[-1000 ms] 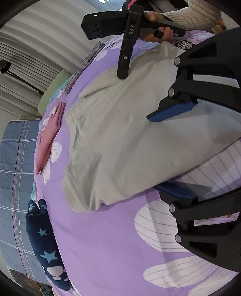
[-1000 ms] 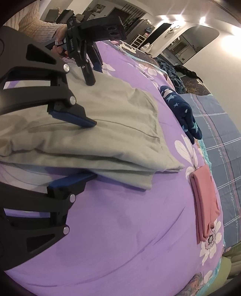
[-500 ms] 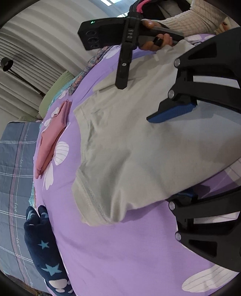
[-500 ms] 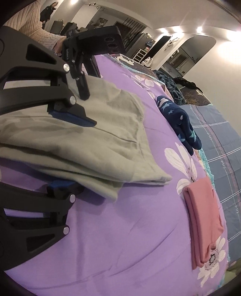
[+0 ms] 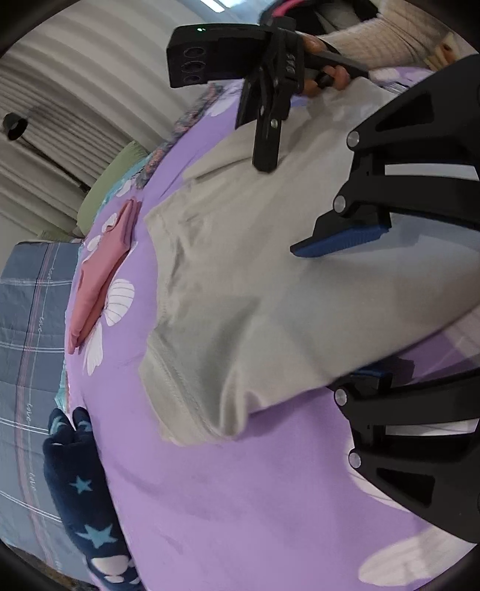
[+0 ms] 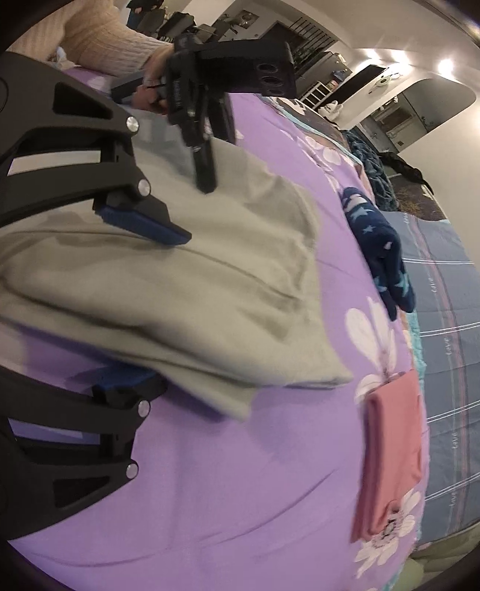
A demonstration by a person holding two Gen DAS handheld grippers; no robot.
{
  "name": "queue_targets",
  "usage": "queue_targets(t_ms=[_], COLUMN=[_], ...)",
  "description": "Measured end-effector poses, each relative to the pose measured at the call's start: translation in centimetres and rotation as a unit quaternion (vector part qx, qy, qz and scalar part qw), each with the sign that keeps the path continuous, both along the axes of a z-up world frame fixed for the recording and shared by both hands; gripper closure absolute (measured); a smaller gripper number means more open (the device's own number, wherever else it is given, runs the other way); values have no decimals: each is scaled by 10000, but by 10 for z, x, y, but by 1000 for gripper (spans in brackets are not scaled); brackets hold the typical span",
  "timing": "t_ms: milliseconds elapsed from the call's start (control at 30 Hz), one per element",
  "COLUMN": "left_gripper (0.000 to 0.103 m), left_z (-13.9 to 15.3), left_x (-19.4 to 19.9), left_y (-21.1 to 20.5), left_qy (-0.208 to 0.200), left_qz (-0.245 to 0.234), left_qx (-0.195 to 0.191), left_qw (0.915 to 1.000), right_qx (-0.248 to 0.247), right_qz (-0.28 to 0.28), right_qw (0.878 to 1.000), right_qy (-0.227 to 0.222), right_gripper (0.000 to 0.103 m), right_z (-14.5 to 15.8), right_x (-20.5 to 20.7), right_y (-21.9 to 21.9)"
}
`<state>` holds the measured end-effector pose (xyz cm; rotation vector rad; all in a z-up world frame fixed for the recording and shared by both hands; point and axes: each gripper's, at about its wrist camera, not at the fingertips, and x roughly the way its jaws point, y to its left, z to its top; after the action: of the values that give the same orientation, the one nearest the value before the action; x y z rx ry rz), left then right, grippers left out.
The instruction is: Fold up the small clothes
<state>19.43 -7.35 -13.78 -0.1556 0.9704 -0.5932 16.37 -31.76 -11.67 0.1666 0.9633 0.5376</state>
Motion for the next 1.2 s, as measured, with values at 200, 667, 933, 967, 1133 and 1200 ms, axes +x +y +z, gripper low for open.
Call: queue_targets(t_ms=[200, 667, 933, 967, 1133, 1200], left_gripper=[81, 85, 85, 85, 85, 85], left_z=[22, 107, 145, 148, 161, 166], left_x=[-16, -75, -113, -116, -133, -138], left_y=[-6, -25, -65, -71, -110, -125], left_qy=[-441, -1645, -2217, -2275, -2475, -2543], left_qz=[-23, -139, -536, -579, -882, -1018], left_qx=[384, 126, 102, 118, 119, 129], left_qw=[9983, 9862, 9736, 9720, 9648, 9617], right_qx=[-2, -328, -349, -365, -454, -520], right_qz=[-248, -477, -890, -933, -1257, -1352], right_qw=[9997, 9836, 9682, 9664, 9581, 9547], right_qy=[-57, -1710, -2312, -2369, -2533, -2599], right_gripper=[86, 87, 88, 88, 88, 88], right_z=[9, 103, 140, 143, 156, 160], right_x=[3, -87, -139, -144, -170, -179], right_y=[3, 4, -30, -35, -62, -72])
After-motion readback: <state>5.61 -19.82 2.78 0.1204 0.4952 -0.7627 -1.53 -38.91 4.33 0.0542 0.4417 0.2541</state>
